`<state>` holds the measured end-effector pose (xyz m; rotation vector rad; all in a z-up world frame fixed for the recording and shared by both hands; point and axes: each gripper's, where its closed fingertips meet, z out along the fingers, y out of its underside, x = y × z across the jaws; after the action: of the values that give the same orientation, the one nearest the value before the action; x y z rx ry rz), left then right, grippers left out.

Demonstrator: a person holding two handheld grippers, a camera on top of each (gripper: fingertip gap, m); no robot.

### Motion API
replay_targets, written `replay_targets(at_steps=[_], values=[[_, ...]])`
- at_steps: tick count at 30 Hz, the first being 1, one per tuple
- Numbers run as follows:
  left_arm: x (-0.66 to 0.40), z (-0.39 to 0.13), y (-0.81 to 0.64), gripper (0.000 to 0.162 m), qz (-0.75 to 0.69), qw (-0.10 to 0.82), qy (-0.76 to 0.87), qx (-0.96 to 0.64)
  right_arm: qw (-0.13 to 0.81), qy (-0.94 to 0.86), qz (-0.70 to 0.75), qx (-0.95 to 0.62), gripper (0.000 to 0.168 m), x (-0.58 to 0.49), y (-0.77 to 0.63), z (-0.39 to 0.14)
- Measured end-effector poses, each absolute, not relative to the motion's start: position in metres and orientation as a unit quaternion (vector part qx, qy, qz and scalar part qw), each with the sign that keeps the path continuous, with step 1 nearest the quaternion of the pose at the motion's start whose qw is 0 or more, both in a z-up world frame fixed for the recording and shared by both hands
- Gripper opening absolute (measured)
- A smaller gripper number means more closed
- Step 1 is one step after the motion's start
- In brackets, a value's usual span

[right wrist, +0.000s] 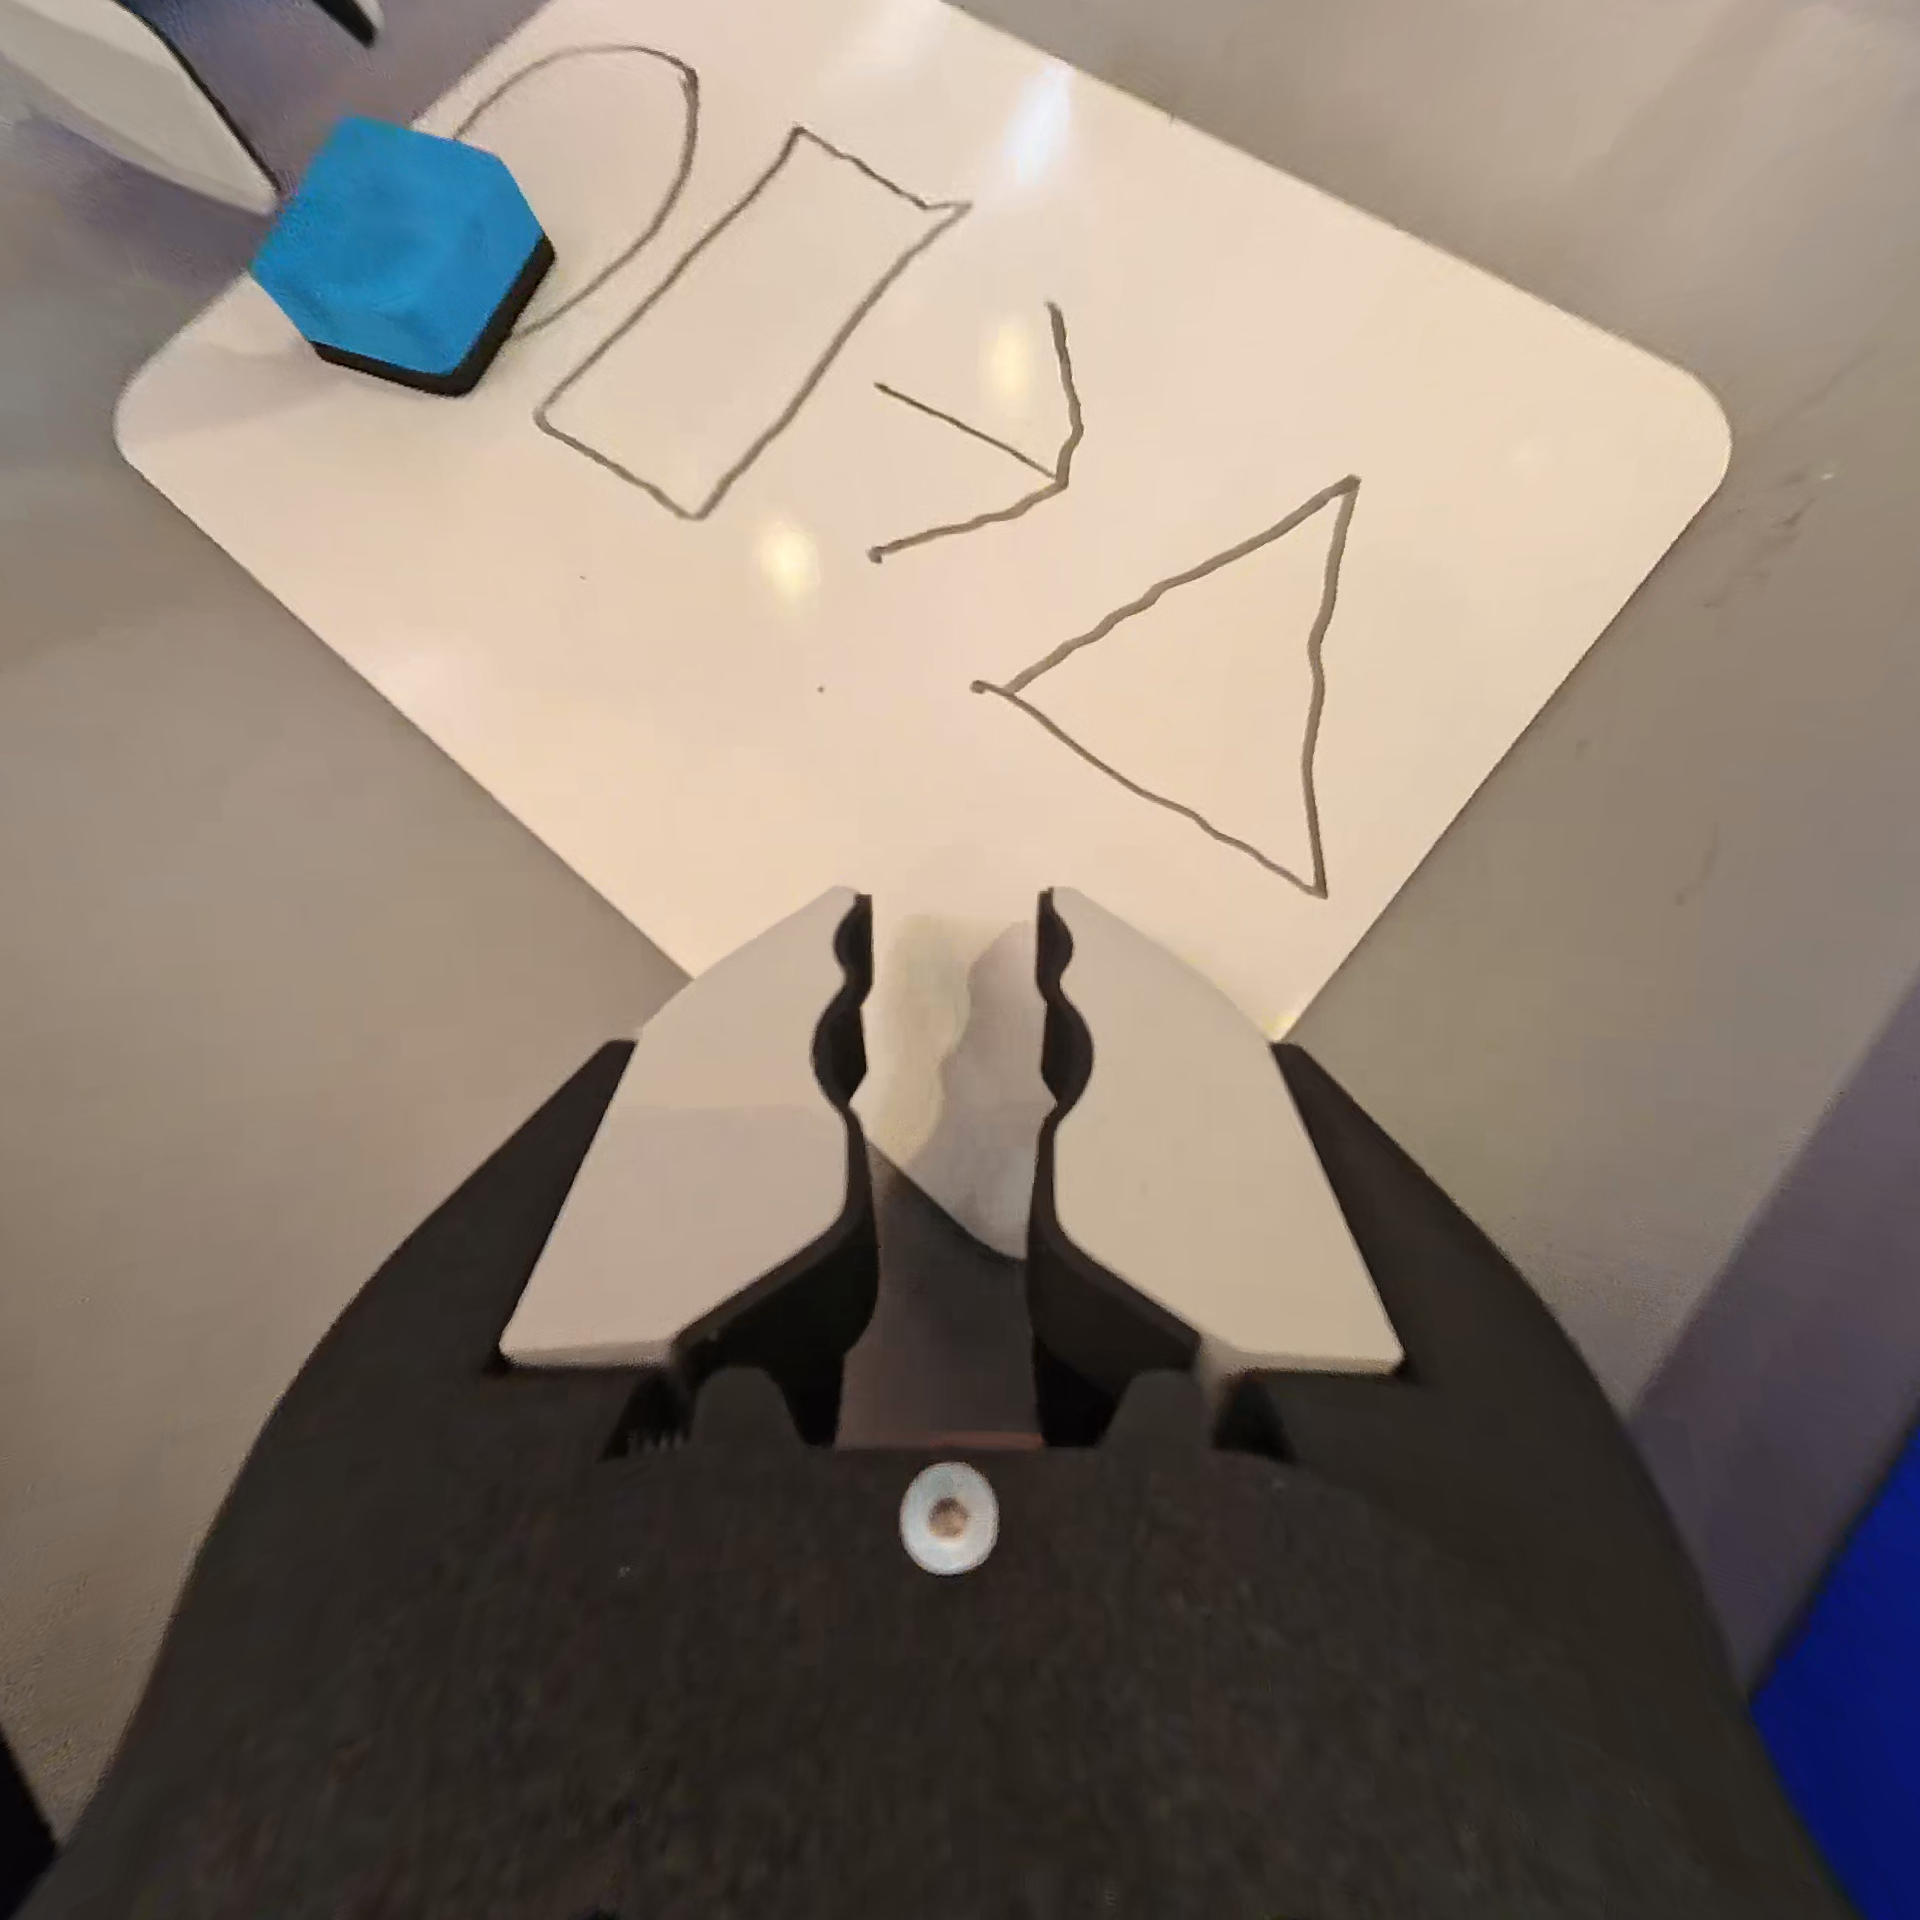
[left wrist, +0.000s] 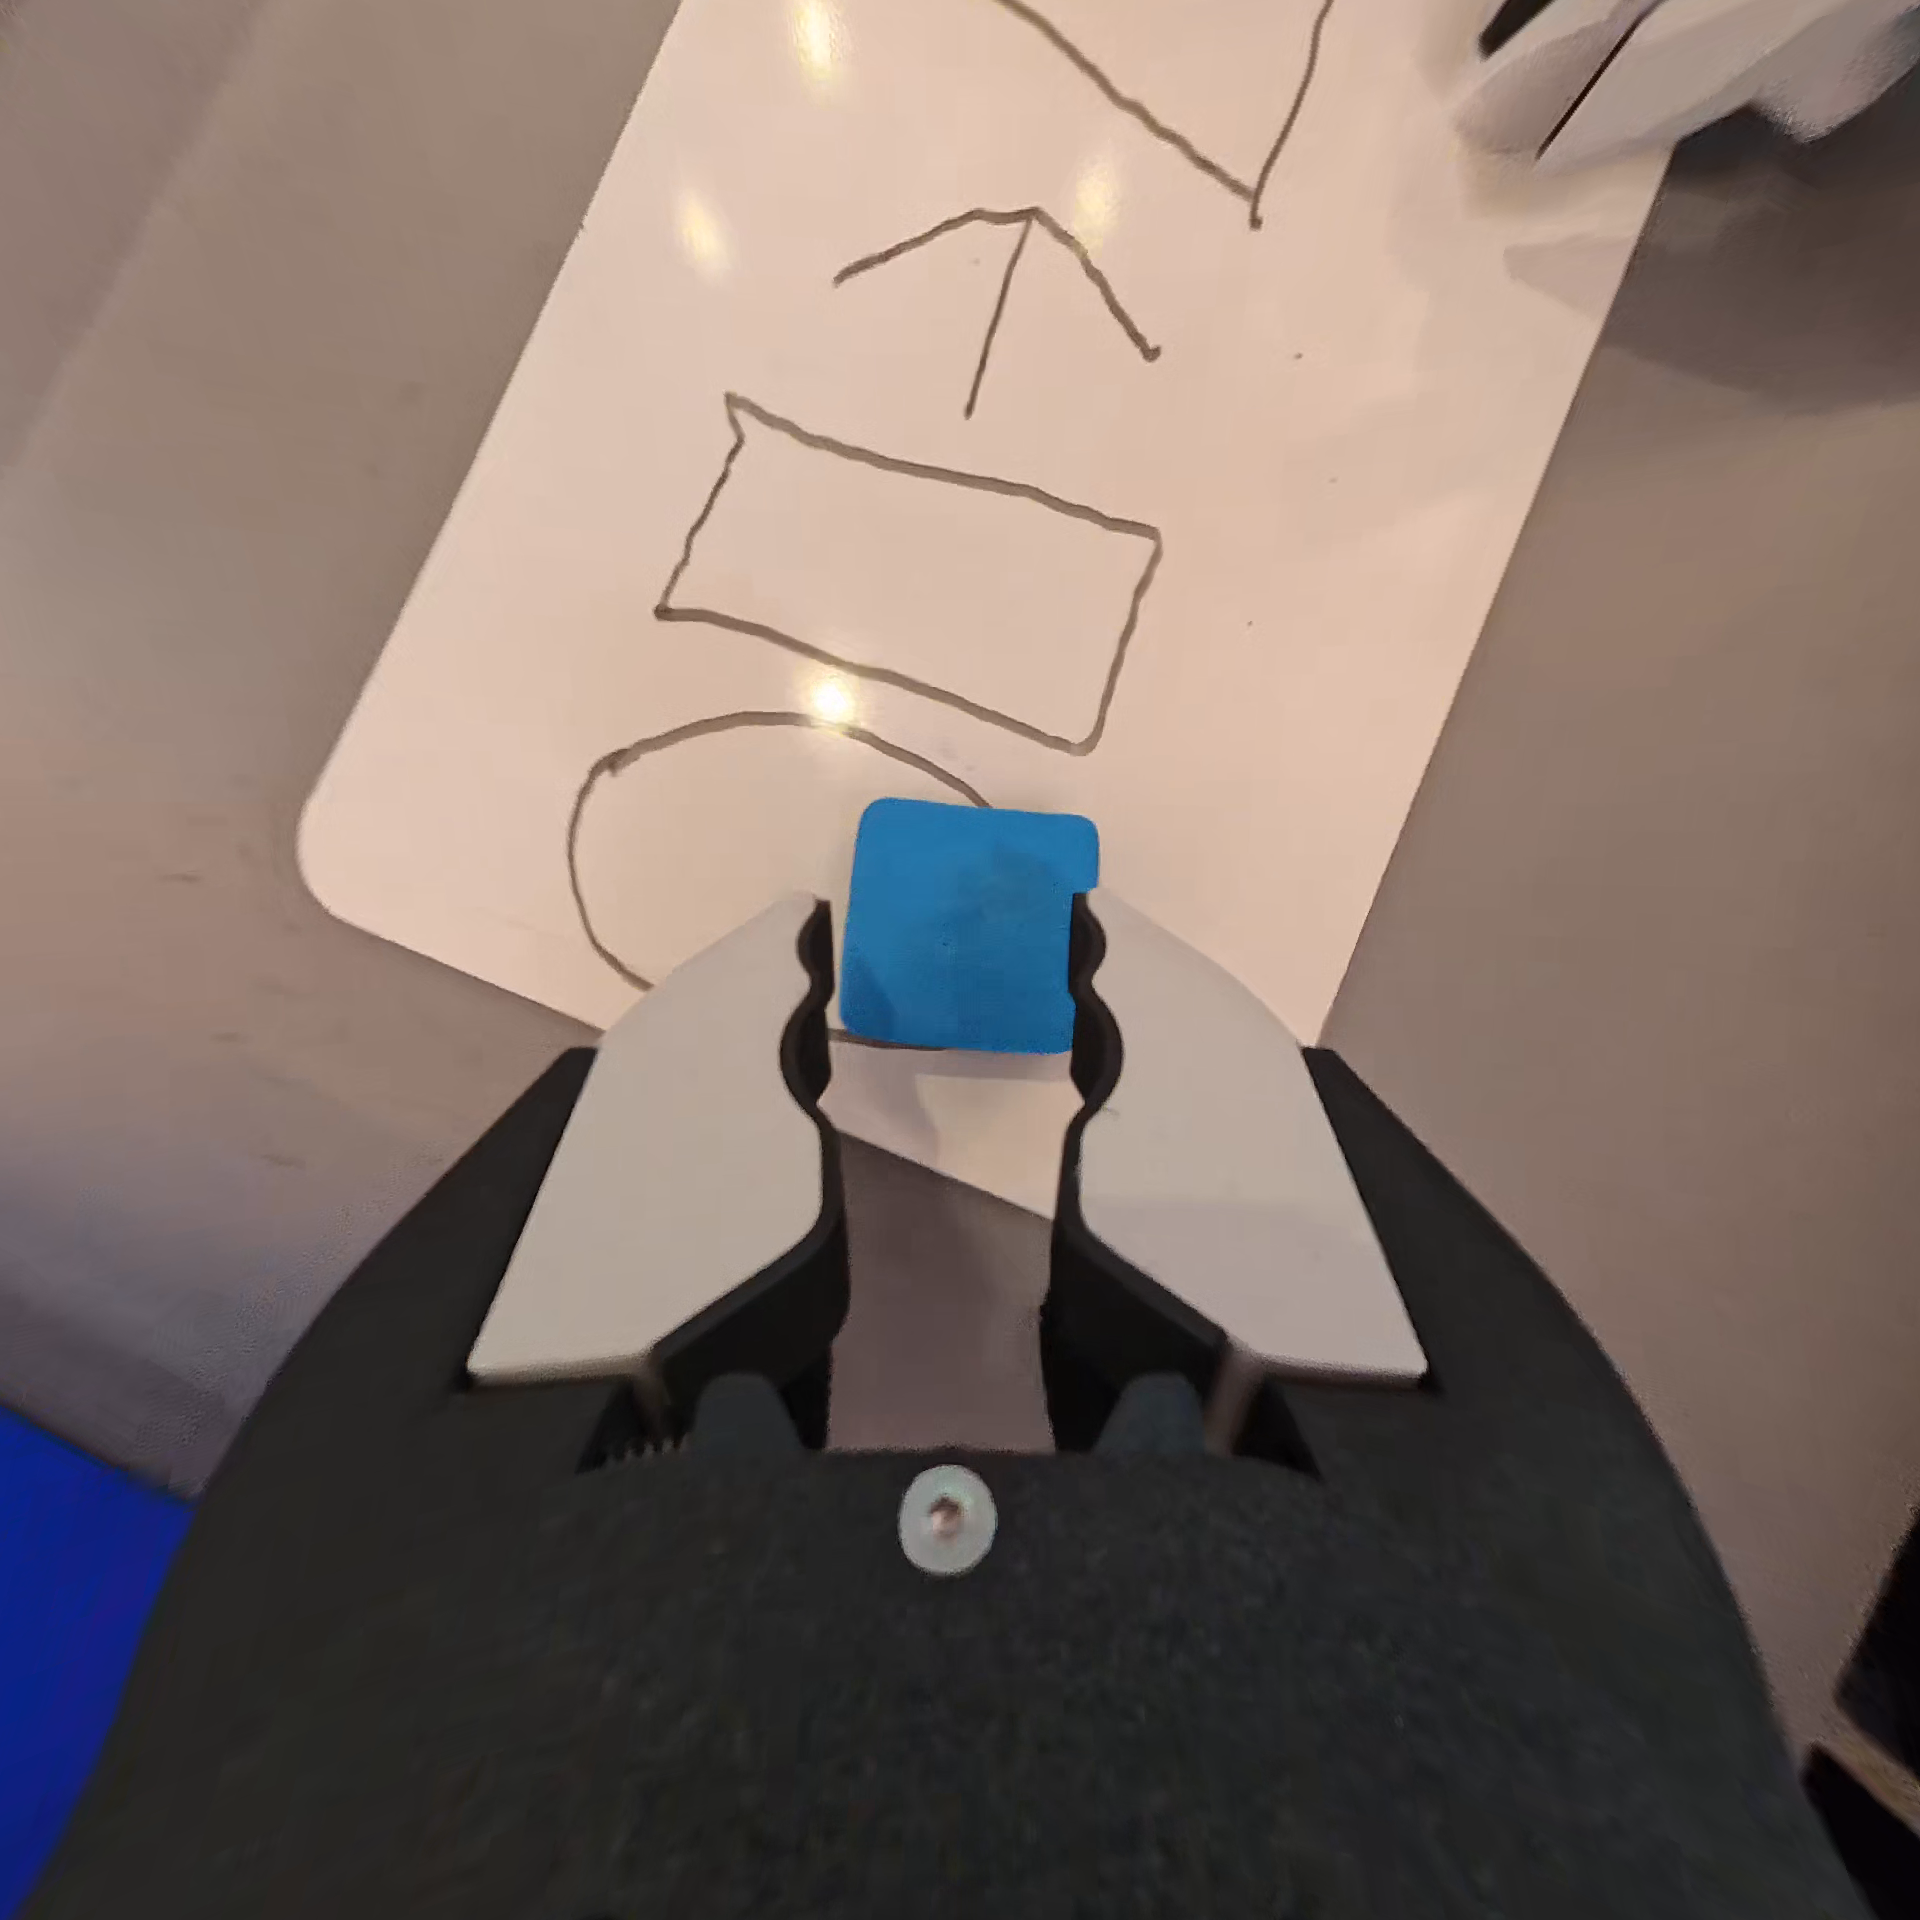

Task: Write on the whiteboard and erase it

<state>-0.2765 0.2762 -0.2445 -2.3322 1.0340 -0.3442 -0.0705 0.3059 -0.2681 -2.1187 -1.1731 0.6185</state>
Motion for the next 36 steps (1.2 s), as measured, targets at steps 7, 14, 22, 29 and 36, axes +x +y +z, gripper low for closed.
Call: replay_targets(at_steps=[7, 14, 22, 29, 36], values=[[-0.274, -0.259, 0.270, 0.027, -0.129, 0.282, 0.380, -0.871, 0.314, -0.454, 0.189, -0.812, 0.013, -0.063, 0.309, -0.281], [-0.277, -0.260, 0.278, 0.015, -0.077, 0.241, 0.408, -0.877, 0.322, -0.467, 0.189, -0.802, 0.000, -0.063, 0.306, -0.282], [-0.272, -0.259, 0.298, 0.012, -0.053, 0.229, 0.430, -0.872, 0.334, -0.459, 0.180, -0.803, 0.001, -0.061, 0.311, -0.282], [-0.271, -0.259, 0.293, 0.056, -0.063, 0.183, 0.471, -0.861, 0.337, -0.461, 0.176, -0.802, 0.000, -0.061, 0.312, -0.282], [-0.253, -0.248, 0.282, 0.058, -0.102, 0.176, 0.492, -0.847, 0.337, -0.458, 0.172, -0.804, 0.000, -0.061, 0.312, -0.282]])
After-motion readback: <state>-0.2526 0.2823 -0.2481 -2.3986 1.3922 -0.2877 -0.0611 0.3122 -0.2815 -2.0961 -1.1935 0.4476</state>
